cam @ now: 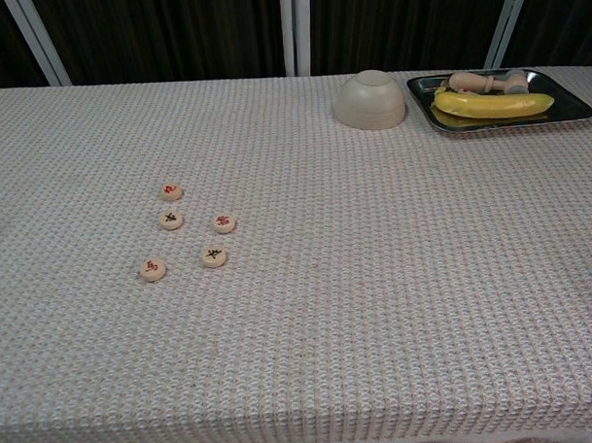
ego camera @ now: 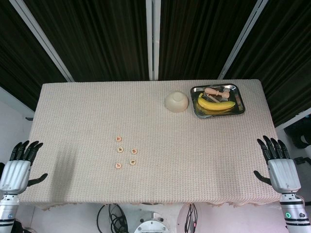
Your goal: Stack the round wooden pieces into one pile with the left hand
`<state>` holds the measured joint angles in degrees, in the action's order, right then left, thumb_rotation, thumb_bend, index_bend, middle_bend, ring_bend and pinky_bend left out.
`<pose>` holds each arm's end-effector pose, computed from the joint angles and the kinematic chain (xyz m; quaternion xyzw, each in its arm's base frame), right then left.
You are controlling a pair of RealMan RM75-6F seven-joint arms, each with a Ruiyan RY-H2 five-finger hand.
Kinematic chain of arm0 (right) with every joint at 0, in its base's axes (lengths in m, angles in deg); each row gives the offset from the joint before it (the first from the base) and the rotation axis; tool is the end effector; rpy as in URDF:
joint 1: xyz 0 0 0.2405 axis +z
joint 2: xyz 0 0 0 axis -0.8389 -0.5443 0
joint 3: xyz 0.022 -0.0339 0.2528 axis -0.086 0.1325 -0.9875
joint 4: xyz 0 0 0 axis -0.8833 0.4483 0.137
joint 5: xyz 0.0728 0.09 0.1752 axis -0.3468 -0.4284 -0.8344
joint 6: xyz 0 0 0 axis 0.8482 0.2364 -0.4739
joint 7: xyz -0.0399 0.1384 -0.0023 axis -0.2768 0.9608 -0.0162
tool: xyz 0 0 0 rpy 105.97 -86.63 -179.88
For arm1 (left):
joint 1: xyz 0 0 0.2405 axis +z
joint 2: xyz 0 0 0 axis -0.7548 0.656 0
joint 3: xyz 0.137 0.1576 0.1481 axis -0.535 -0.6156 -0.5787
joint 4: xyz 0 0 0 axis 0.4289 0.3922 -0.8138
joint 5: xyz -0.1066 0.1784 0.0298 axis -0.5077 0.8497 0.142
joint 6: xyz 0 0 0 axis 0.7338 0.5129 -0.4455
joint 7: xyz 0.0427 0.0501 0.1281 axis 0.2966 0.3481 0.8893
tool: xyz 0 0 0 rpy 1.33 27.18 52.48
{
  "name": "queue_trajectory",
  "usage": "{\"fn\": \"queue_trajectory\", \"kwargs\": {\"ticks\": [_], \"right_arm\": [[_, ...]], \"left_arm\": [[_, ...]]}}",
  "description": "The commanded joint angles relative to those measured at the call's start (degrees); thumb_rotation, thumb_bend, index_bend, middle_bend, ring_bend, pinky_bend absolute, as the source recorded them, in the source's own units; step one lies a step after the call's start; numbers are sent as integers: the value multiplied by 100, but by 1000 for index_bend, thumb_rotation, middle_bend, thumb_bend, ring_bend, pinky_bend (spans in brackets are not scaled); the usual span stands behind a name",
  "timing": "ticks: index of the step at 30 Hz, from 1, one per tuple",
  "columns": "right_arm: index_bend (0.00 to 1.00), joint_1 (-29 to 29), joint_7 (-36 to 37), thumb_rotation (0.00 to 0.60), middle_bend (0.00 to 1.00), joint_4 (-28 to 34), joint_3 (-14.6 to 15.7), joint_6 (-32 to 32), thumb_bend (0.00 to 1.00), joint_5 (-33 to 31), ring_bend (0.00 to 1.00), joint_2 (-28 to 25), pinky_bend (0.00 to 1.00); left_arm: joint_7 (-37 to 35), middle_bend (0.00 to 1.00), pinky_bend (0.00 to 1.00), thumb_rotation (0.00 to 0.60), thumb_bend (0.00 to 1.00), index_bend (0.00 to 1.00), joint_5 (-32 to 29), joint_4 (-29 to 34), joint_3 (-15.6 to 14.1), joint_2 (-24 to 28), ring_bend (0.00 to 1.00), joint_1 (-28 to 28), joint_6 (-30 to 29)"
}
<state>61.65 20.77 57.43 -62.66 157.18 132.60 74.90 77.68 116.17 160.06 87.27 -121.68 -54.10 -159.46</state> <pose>-0.2978 -0.1774 0.1429 0.6286 -0.3486 0.3551 0.5977 -0.3139 0.1761 0.1416 -0.6194 -0.3712 -0.3704 0.5843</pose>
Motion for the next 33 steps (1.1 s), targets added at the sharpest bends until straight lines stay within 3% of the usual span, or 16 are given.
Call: {"fn": "queue_trajectory", "kwargs": {"ticks": [1, 14, 21, 26, 33], "right_arm": [[0, 5, 18, 600, 0, -22, 8, -8, 75, 14, 0, 6, 0], [0, 8, 238, 600, 0, -106, -29, 127, 76, 148, 0, 27, 0], [0, 47, 146, 600, 0, -106, 5, -3, 76, 121, 0, 42, 0], [0, 7, 176, 600, 0, -87, 19, 48, 77, 118, 0, 29, 0], [0, -17, 204, 600, 0, -137, 39, 31, 77, 84, 0, 36, 0]], "left_arm": [[-23, 93, 0, 600, 93, 116, -23, 39, -37, 31, 0, 5, 56], [11, 97, 0, 600, 109, 129, 40, 244, 36, 6, 0, -117, 111], [-651, 114, 0, 600, 118, 202, 312, 329, 15, -300, 0, -757, 1003], [-550, 115, 0, 600, 122, 207, 605, 346, 160, -716, 0, -1264, 1348], [-215, 126, 0, 600, 132, 260, 359, 267, 314, -1336, 0, -1746, 1905]]}}
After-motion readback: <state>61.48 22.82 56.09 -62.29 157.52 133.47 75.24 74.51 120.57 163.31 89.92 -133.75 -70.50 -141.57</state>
